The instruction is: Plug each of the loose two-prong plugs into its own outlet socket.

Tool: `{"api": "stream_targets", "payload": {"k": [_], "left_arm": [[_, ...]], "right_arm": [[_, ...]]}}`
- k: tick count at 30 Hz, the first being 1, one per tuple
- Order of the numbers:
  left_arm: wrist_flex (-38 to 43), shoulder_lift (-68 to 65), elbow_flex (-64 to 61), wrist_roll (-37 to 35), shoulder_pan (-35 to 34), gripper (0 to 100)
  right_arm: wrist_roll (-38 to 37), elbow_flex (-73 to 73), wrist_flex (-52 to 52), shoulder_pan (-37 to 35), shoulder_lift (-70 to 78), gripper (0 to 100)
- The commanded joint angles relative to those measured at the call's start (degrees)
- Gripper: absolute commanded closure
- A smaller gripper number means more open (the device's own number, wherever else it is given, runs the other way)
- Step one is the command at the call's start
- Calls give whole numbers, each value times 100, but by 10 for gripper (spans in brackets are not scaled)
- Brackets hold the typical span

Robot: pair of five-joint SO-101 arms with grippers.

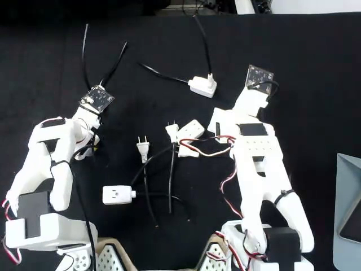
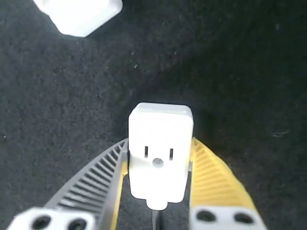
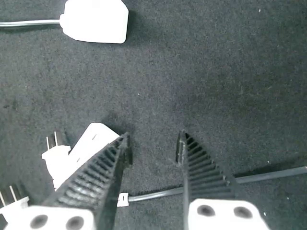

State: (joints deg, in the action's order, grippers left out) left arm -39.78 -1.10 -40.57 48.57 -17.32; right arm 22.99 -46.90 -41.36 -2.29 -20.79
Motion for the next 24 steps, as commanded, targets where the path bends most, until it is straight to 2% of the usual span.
{"api": "stream_targets", "payload": {"k": [1,5,9,14,19,24], "left_arm": [[-316,334,259,44,31,952],[-1380,1116,251,35,233,909],[-2215,1837,40,53,743,903],[-2303,2479,-593,35,1376,887],[-2286,2884,-585,-712,1130,718],[-2321,3270,-655,-580,1121,738]], "right_arm": [[26,13,79,-70,-180,844],[26,13,79,-79,-180,844],[26,13,79,-79,-180,844],[26,13,79,-79,-180,844],[26,13,79,-79,-180,844],[26,13,79,-79,-180,844]]}}
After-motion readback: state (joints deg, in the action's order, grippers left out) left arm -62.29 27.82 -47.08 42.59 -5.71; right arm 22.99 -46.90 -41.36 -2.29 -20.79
